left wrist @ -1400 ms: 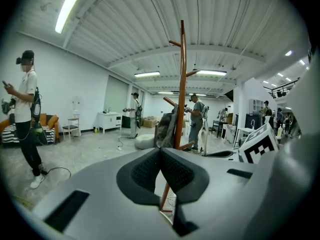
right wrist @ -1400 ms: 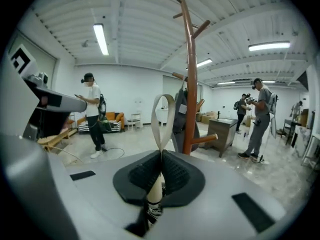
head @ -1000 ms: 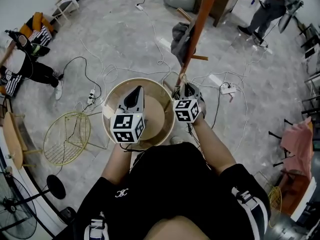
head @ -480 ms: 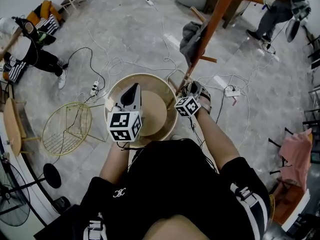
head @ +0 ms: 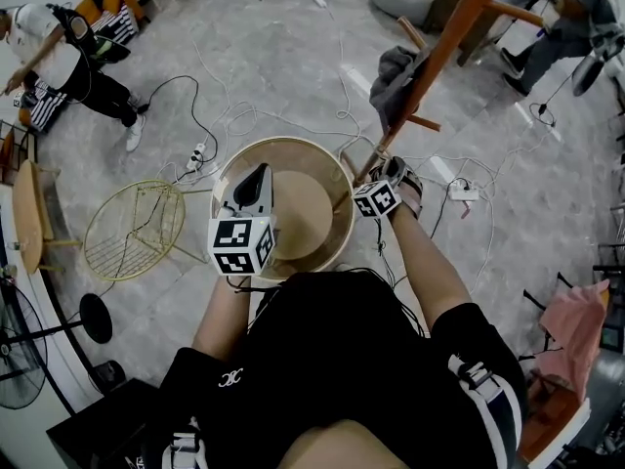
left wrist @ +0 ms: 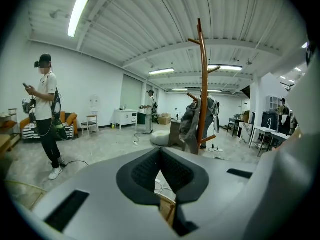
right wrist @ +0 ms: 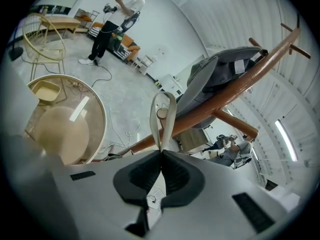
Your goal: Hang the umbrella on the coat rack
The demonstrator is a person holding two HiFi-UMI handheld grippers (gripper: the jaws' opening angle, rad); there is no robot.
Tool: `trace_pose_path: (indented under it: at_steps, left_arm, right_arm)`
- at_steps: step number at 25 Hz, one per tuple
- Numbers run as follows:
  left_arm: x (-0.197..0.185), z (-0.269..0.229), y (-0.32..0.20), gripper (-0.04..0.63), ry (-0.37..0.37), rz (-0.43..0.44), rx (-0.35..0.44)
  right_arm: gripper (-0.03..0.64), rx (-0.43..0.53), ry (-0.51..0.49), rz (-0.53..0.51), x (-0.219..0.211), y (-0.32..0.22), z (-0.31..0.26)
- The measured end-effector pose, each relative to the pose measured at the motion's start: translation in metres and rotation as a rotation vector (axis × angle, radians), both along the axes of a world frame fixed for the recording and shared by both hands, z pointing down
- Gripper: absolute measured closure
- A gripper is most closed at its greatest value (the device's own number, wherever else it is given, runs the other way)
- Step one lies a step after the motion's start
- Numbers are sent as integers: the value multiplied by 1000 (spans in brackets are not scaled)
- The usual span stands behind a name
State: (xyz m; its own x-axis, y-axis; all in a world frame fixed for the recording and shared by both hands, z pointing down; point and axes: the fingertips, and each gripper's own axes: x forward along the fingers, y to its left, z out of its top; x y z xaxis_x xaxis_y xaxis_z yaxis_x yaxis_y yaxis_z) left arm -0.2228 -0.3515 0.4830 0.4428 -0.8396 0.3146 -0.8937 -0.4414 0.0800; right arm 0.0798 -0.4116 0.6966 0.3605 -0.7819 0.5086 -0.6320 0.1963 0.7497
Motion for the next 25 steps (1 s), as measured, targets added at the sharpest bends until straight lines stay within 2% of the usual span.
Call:
trace_pose_path:
  at_steps: [8, 17, 25]
  left_arm:
    - [-11, 4, 6, 578, -12, -36, -13]
    - [-15, 4, 9, 578, -17, -44, -12]
    - [-24, 6, 13, 578, -32, -67, -16]
  right_arm:
    - [598, -1, 2, -4, 2, -11, -2]
    - [598, -19, -60, 37, 11, -23, 0]
    - [598, -65, -57, 55, 24, -22, 25]
